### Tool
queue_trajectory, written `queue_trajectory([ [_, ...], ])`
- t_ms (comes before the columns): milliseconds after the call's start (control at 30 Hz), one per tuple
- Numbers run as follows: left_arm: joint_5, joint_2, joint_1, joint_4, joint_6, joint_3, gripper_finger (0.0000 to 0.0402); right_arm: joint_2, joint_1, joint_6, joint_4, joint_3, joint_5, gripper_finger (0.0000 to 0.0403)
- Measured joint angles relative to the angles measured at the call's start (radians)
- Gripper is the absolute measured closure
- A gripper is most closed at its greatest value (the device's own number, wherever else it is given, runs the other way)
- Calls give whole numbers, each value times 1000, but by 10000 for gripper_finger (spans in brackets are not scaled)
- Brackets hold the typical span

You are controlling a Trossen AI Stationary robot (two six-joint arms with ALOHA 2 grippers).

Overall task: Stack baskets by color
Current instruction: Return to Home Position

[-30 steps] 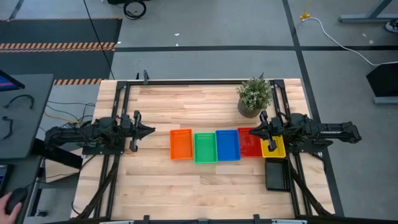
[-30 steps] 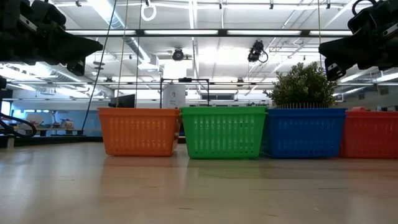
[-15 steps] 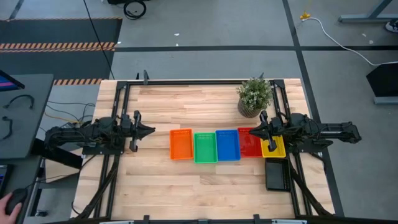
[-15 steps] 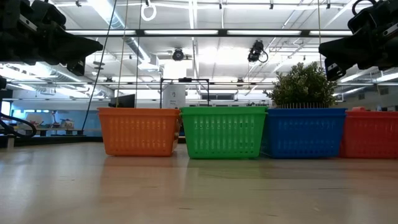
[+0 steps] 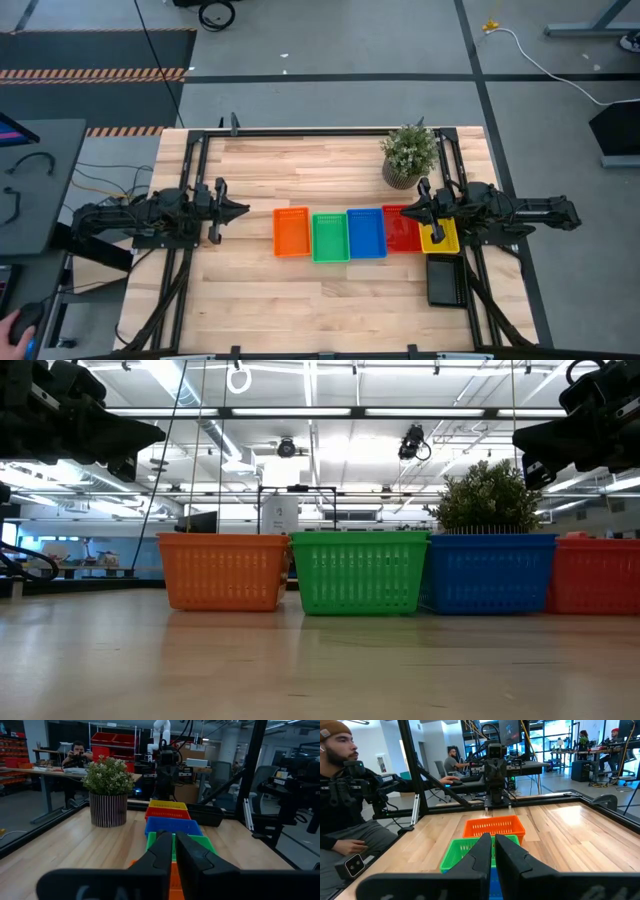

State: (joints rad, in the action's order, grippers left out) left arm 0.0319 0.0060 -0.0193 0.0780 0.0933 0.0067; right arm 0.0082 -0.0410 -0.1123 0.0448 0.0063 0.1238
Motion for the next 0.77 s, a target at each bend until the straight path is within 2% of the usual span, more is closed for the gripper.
queue_trajectory([
  [267,0,0,0,0,0,0,383,0,0,0,0,0,0,373],
  [767,0,0,0,0,0,0,374,0,0,0,0,0,0,373],
])
